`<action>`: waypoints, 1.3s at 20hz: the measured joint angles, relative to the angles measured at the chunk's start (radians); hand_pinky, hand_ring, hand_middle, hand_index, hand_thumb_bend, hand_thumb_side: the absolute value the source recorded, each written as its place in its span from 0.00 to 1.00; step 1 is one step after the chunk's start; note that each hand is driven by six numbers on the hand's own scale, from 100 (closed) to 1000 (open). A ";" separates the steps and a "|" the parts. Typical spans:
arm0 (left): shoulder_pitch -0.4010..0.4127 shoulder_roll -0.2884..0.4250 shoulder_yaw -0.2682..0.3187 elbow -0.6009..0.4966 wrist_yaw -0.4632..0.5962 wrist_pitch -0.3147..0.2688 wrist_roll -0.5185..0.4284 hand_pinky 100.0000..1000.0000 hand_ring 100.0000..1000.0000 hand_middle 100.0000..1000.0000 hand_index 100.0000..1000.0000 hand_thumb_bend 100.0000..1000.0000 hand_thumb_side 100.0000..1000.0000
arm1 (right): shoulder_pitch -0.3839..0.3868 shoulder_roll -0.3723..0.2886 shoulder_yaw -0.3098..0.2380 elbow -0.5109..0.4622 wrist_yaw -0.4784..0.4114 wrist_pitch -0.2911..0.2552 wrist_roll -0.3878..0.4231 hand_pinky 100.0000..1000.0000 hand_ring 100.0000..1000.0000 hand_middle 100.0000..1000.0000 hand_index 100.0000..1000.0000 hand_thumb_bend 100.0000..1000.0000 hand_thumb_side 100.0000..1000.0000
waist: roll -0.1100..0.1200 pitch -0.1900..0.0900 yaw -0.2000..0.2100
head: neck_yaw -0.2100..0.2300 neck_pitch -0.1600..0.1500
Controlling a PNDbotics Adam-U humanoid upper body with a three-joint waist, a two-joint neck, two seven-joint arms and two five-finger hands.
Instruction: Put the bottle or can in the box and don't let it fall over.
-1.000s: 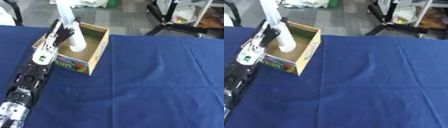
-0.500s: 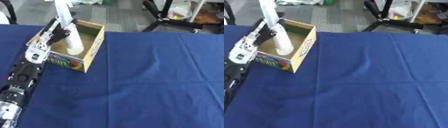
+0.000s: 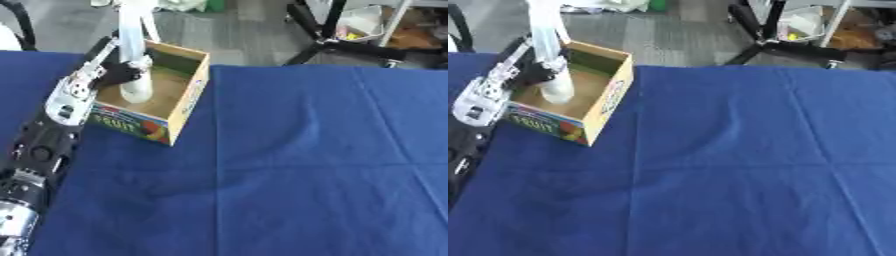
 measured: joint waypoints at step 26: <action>0.014 0.061 0.002 -0.002 -0.054 0.036 -0.051 1.00 1.00 0.98 0.94 0.02 0.80 | 0.019 -0.018 -0.009 0.000 -0.004 -0.002 -0.009 1.00 1.00 1.00 1.00 0.00 0.48 | 0.017 -0.021 0.022 | -0.015 0.018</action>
